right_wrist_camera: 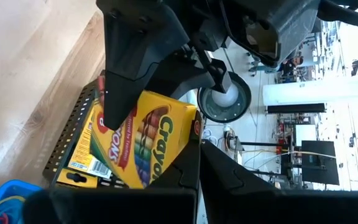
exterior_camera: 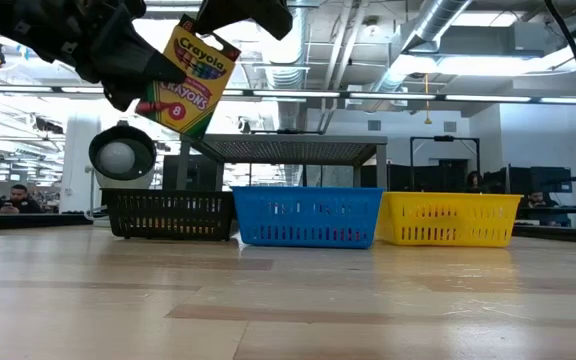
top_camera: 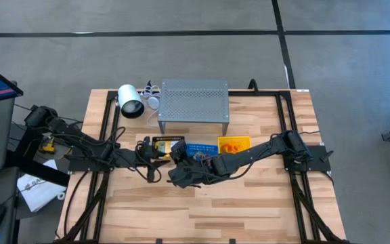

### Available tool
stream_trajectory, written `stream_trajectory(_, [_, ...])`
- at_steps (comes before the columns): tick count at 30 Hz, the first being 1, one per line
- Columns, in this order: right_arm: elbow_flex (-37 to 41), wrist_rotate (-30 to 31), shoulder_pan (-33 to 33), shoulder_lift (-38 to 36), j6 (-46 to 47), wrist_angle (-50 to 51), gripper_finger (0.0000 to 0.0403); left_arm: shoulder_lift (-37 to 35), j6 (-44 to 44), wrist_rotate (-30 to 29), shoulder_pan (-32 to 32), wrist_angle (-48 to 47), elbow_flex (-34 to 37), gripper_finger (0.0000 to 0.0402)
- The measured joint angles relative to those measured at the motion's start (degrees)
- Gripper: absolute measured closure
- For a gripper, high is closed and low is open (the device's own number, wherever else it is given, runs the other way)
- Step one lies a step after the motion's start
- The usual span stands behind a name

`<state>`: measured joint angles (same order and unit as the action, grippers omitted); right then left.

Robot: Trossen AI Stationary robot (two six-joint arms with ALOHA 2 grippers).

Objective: Pick & Place Office Desk Supplies
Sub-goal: Put the box of crayons into the black bin

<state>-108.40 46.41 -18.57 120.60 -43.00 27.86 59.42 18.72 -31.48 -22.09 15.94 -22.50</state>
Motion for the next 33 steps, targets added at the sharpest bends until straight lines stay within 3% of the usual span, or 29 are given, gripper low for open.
stream_trajectory(13, [0.0, 0.0, 0.0, 0.0, 0.0, 0.0, 0.0403, 0.0, -0.5, 0.4, 0.0, 0.0, 0.0, 0.0357])
stream_trajectory(22, [0.0, 0.0, -0.1, 0.0, 0.0, 0.0, 0.0397, 0.0, -0.5, 0.4, 0.0, 0.0, 0.0, 0.0363])
stream_trajectory(27, [0.0, -0.7, -0.4, 0.0, 0.6, 0.0, 0.0354, 0.0, -0.5, 0.3, 0.0, -0.3, 0.0, 0.0368])
stream_trajectory(33, [0.0, -1.9, -1.2, 0.0, 0.6, 0.0, 0.0274, 0.0, -0.5, 0.2, 0.0, -0.5, 0.0, 0.0365])
